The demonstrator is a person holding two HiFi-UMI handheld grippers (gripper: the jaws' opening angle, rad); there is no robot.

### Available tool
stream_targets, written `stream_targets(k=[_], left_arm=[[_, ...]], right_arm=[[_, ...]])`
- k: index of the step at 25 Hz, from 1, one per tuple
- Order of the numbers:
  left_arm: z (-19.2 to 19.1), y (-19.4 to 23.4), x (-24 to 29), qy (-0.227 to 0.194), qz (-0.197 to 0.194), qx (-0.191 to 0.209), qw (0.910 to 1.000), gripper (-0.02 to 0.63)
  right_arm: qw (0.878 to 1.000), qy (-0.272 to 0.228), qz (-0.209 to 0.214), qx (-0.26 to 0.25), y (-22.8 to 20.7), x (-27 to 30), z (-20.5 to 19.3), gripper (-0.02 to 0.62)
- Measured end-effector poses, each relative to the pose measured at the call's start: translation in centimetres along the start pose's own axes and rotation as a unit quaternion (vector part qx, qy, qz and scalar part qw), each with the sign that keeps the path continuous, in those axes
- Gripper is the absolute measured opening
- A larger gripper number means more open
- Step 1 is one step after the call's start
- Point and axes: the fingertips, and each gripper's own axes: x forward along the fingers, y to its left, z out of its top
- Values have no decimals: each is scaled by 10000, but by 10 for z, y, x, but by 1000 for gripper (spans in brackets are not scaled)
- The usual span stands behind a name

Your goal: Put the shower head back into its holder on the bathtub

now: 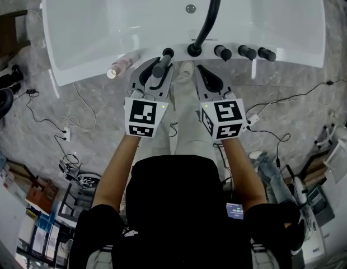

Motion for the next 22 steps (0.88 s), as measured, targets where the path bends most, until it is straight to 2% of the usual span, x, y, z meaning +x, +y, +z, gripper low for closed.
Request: stream_targets(k=[17,22], left_arm=[[-31,3,35,259,68,310,9992,144],[-30,5,34,171,64,376,9991,144]], right_arm=[[9999,146,9,81,-12,19,-16,25],[9998,182,25,80,-11,21,-19,25]])
